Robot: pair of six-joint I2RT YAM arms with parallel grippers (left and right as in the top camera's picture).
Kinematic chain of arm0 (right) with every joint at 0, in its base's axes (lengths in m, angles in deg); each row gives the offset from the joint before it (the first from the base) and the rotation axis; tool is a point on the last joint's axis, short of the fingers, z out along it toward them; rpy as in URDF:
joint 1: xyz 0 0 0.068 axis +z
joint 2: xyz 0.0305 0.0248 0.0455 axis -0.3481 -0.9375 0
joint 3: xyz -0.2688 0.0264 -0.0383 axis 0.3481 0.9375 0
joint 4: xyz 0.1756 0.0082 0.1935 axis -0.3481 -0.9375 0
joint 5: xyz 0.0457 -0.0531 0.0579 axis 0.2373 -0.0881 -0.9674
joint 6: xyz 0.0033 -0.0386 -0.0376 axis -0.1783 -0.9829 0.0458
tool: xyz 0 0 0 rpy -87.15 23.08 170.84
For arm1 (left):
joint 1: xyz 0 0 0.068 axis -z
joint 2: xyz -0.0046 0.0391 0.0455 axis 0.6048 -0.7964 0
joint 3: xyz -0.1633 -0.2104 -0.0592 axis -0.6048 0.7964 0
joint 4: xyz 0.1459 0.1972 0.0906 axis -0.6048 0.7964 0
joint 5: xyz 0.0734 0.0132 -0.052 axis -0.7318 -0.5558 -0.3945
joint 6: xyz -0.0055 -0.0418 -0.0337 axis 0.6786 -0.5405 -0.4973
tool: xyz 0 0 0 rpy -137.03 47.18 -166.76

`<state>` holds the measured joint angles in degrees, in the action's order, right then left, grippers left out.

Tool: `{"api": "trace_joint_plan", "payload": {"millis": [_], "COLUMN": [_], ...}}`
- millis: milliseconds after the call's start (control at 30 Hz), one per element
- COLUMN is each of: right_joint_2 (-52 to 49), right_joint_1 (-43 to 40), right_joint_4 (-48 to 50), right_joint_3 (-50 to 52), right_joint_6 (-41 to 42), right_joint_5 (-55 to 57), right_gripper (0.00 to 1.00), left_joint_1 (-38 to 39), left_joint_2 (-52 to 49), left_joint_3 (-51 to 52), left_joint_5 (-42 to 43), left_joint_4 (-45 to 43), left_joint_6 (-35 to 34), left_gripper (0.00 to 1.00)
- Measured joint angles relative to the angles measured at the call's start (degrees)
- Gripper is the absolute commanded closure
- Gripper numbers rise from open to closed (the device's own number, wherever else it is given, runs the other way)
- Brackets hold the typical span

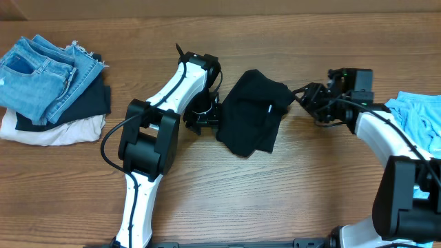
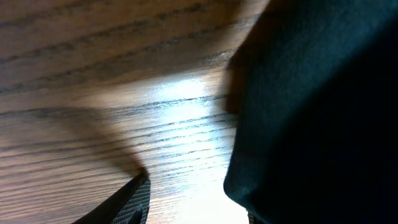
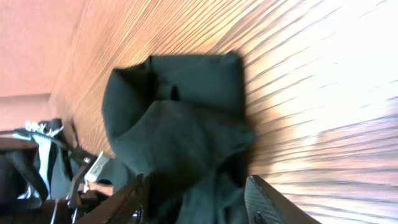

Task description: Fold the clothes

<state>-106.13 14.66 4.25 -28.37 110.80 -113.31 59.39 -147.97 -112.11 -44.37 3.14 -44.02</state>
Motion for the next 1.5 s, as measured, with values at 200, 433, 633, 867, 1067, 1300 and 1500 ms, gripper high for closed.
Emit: {"api": "trace_joint_plan", "payload": {"millis": [200, 433, 633, 867, 1067, 1300, 1500], "right_joint_2": [0.0, -0.2, -0.2, -0.3, -0.4, -0.5, 0.8], "right_joint_1": [0.3, 9.2, -2.0, -1.4, 9.1, 19.8, 14.8], "right_joint_4": [-4.8, 0.9, 3.8, -14.8, -23.8, -11.2, -28.7], "right_joint_3": [-0.1, -0.1, -0.2, -0.9, -0.9, 1.7, -2.2], "right_joint_6": [-7.3, -6.2, -4.9, -6.6, -8.4, 1.9, -4.1], "right_joint_5": [-10.9, 8.9, 11.6, -7.8, -9.6, 5.2, 9.8], "right_gripper": [0.30, 0.96, 0.07, 0.17, 0.25, 0.96, 0.96], "left_joint_1": [0.0, 0.0, 0.0, -0.1, -3.8, -5.4, -5.4], "left_joint_2": [0.0, 0.0, 0.0, 0.0, 0.0, 0.0, 0.0], "left_joint_3": [0.0, 0.0, 0.0, 0.0, -1.6, -1.7, -1.7], "left_joint_5": [0.2, 0.3, 0.4, 0.4, 2.7, 4.9, 5.6], "left_joint_4": [0.0, -0.1, -0.1, -0.1, -0.8, -0.8, -0.8], "left_joint_6": [0.0, 0.0, -0.2, -0.2, -0.2, -0.2, 0.0], "left_gripper": [0.45, 0.45, 0.45, 0.48, 0.44, 0.44, 0.42]}}
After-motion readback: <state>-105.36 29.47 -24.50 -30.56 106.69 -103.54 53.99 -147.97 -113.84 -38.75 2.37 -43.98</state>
